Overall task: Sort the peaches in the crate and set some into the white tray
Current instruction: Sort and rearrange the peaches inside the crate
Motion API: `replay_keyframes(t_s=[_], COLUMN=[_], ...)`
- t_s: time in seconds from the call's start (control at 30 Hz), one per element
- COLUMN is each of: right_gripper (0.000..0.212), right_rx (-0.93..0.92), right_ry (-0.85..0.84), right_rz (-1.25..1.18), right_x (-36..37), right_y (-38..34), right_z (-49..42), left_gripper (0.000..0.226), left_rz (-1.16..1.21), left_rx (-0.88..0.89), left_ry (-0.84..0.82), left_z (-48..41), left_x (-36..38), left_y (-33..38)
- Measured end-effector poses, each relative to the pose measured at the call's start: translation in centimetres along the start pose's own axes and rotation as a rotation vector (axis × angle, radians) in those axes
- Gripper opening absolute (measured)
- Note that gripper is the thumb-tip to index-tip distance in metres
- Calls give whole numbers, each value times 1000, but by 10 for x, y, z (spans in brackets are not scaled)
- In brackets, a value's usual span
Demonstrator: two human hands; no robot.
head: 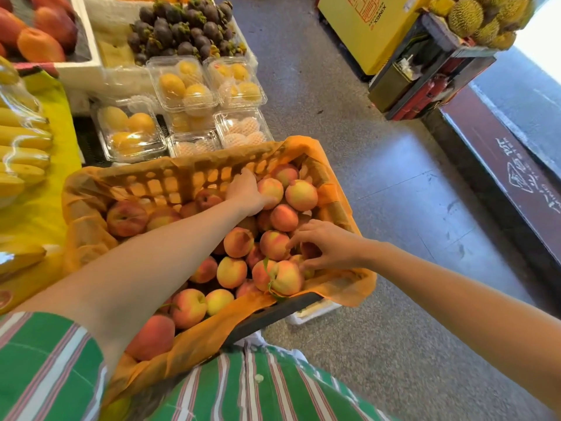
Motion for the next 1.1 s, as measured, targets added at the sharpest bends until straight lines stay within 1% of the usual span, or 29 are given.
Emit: replay_keyframes(t_s=[0.03, 0.1, 0.2, 0.27, 0.37, 0.57, 0.63, 0.7, 0.8, 0.9, 0.97, 1.03, 1.07, 1.1], right_gripper=[41, 38, 34, 32, 28, 26, 27, 28, 29, 30, 30, 33, 36, 40], right_rx=[-3, -2, 10, 23, 59, 76, 68, 60, 56, 30, 12, -14, -27, -37], right_ry=[2, 5, 6, 22, 48, 61, 74, 76, 76, 62, 48, 25, 9, -13], right_rz=[-7, -35, -106, -196, -297, -302, -288, -271, -264, -288, -327, -352, -355, -359], right_x=[0, 0, -4, -9, -18, -25, -27, -30, -34, -36, -33, -26, -22, -17], right_y=[0, 1, 1, -1, -7, -22, -25, -33, -45, -63, -77, -92, -100, -108], right_z=[-1, -2, -2, -1, -4, -20, -24, -29, -39, -51, -63, -76, -84, -92], left_gripper=[88, 84, 72, 63, 64, 62, 56, 46, 28, 16, 13, 14, 19, 27], left_rz=[-29, -74, -127, -126, -115, -126, -147, -119, -81, -104, -160, -271, -325, -371], left_rx=[23, 54, 92, 116, 127, 166, 194, 216, 283, 402, 454, 472, 465, 441], left_ry=[-4, -30, -75, -123, -187, -269, -279, -264, -178, 2, 156, 340, 400, 415], left_z=[0, 0, 2, 6, 15, 36, 42, 51, 64, 80, 90, 99, 103, 106], left_x=[1, -1, -14, -22, -29, -38, -40, -47, -72, -105, -124, -139, -144, -146], left_y=[-2, -5, -9, -12, -19, -37, -39, -43, -51, -68, -85, -106, -117, -129])
Point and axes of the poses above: each hand's wrist, its own z-axis away from the middle knuckle, its own x-axis out of the palm, y = z × x, the point moved 2 cm from there along -z, towards the middle knuckle, and after that the axes turned 1 degree about z, right-handed, at the moved point
